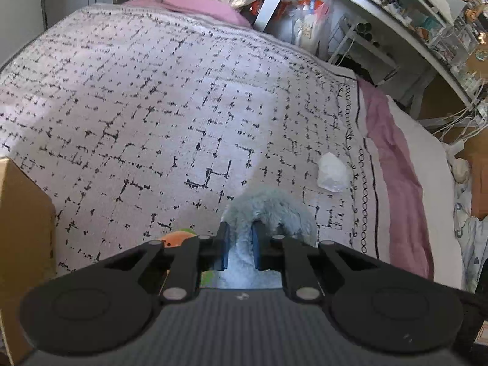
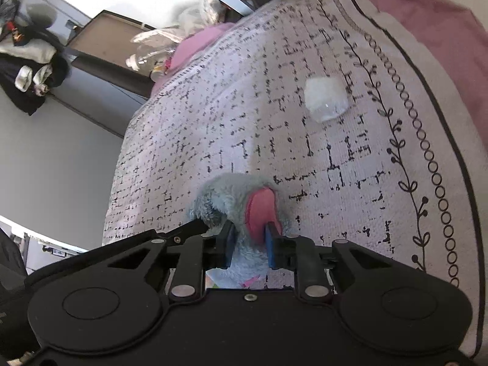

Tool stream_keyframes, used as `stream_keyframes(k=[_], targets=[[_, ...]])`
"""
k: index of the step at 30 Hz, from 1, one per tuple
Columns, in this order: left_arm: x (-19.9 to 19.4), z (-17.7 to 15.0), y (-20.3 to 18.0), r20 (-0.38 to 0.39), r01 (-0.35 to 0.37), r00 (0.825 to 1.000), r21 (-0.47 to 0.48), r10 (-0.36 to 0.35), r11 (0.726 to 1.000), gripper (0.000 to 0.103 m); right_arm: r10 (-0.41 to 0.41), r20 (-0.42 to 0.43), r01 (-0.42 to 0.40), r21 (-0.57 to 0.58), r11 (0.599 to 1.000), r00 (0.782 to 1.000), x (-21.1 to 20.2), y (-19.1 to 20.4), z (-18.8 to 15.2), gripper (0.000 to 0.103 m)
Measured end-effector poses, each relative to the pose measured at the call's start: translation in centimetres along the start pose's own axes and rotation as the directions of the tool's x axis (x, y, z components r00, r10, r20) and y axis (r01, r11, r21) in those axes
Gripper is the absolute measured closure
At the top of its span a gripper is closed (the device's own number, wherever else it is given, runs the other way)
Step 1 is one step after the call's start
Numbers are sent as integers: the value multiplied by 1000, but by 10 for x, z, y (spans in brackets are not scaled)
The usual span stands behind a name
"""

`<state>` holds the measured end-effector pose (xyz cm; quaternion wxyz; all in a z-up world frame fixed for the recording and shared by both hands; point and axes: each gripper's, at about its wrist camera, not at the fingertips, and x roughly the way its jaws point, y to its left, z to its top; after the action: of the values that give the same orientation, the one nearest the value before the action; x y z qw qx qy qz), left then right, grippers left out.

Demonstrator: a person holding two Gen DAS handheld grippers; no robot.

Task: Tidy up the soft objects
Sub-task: 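Close both tools on the light blue fluffy plush toy together, then carry the blue plush toy with both tools over the cardboard box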

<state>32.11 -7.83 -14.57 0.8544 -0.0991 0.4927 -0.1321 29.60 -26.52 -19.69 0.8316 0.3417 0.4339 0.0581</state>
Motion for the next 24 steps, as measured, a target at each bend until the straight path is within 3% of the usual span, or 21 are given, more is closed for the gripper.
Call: stream_keyframes(k=[24], targets=[[-86,-25,-8,126,69,989,20,-71,997,91,-16,148,34,-120,992,989,-76,46,-29,85]])
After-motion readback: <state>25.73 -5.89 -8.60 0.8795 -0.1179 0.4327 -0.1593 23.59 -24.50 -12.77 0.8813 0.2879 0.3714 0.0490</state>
